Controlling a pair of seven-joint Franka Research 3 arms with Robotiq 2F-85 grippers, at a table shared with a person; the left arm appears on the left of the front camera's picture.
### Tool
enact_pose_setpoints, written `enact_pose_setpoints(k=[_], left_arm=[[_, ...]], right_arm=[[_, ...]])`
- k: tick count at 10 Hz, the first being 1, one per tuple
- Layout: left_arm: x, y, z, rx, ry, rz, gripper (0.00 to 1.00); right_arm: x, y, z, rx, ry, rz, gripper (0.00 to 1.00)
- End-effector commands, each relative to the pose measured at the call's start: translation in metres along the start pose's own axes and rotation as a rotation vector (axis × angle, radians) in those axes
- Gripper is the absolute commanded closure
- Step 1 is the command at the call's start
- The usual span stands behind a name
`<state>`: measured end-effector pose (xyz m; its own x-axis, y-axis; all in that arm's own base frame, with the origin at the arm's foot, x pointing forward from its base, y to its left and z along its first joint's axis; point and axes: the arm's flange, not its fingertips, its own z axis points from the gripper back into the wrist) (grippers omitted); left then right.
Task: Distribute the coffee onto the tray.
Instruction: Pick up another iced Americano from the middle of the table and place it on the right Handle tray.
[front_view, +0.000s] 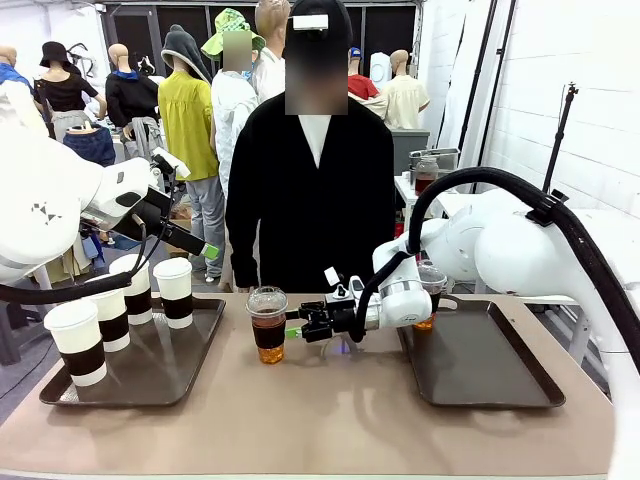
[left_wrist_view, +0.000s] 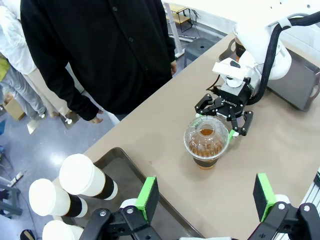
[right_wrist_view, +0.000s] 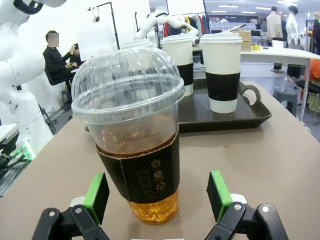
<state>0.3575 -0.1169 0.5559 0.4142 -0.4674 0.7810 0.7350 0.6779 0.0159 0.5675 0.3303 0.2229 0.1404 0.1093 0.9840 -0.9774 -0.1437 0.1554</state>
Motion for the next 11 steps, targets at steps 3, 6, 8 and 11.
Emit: enact_pose_setpoints(k=[3,6,8,11], left_arm=[[-0.001,0.001,0.001,-0.012,0.002,0.003,0.00],[-0.001,0.001,0.001,-0.012,0.002,0.003,0.00],[-0.001,0.001,0.001,-0.012,0.002,0.003,0.00],[-0.001,0.001,0.001,-0.012,0.002,0.003,0.00]], right_arm=[[0.002,-0.005,-0.013,0.051,0.018,-0.014,0.00],[0.002,-0.007,-0.024,0.078,0.033,-0.017,0.00],[0.001,-0.009,-0.031,0.094,0.039,-0.019,0.00],[0.004,-0.014,-0.044,0.130,0.046,-0.019,0.00]])
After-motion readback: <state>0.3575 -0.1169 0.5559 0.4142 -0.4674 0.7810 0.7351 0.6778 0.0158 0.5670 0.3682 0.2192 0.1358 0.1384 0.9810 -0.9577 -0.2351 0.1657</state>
